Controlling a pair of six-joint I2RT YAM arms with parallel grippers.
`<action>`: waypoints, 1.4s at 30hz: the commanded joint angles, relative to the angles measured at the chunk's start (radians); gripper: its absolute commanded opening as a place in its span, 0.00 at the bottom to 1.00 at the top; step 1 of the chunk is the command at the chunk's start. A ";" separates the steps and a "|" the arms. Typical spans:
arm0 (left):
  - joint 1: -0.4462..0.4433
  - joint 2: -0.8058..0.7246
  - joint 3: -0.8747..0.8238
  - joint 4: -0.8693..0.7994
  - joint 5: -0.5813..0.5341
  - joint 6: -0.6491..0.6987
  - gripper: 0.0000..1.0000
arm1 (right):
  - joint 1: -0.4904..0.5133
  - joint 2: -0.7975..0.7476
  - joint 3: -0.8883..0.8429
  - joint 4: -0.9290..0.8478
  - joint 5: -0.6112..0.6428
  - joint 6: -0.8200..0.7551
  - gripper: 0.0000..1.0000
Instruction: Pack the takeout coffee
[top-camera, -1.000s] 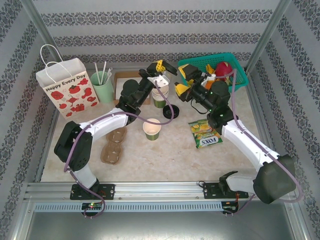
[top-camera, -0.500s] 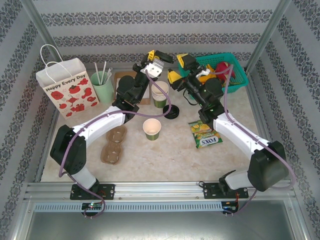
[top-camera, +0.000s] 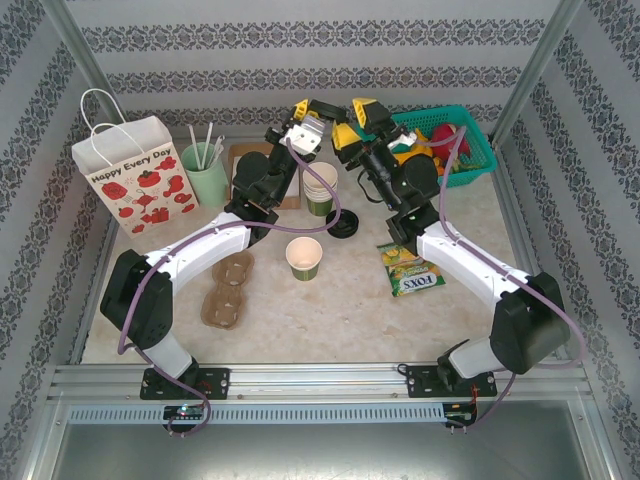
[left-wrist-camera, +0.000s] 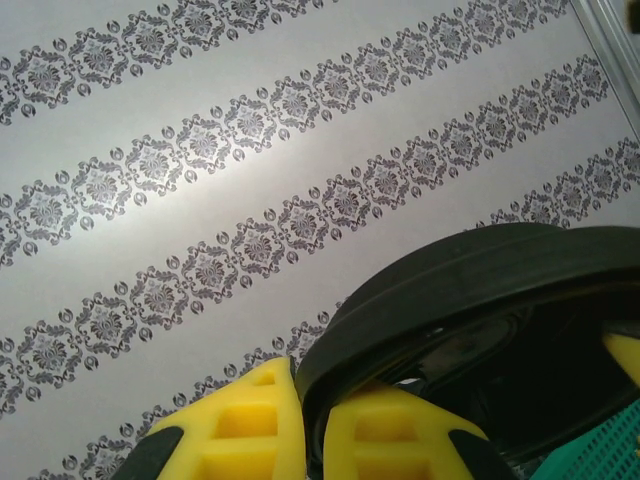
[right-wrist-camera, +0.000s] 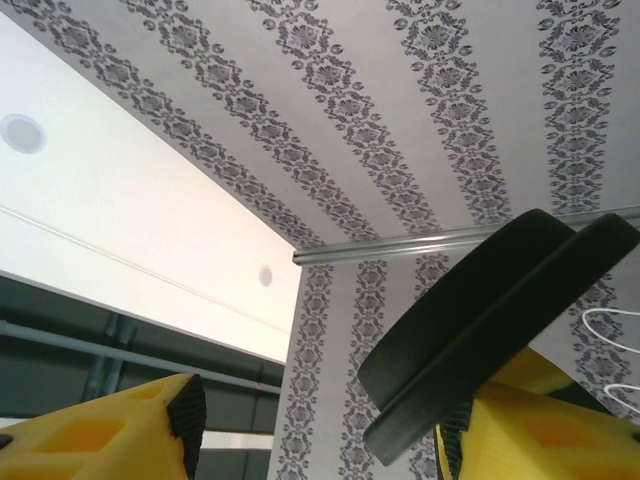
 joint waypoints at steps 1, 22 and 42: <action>-0.011 -0.007 -0.004 0.073 -0.019 -0.061 0.00 | 0.017 0.021 0.000 0.116 0.086 -0.017 0.63; -0.011 0.043 -0.028 0.165 0.019 0.004 0.00 | 0.042 0.146 0.077 0.249 0.110 0.058 0.37; 0.026 0.057 -0.023 0.111 0.062 -0.122 0.33 | 0.011 0.105 0.020 0.254 0.113 0.007 0.00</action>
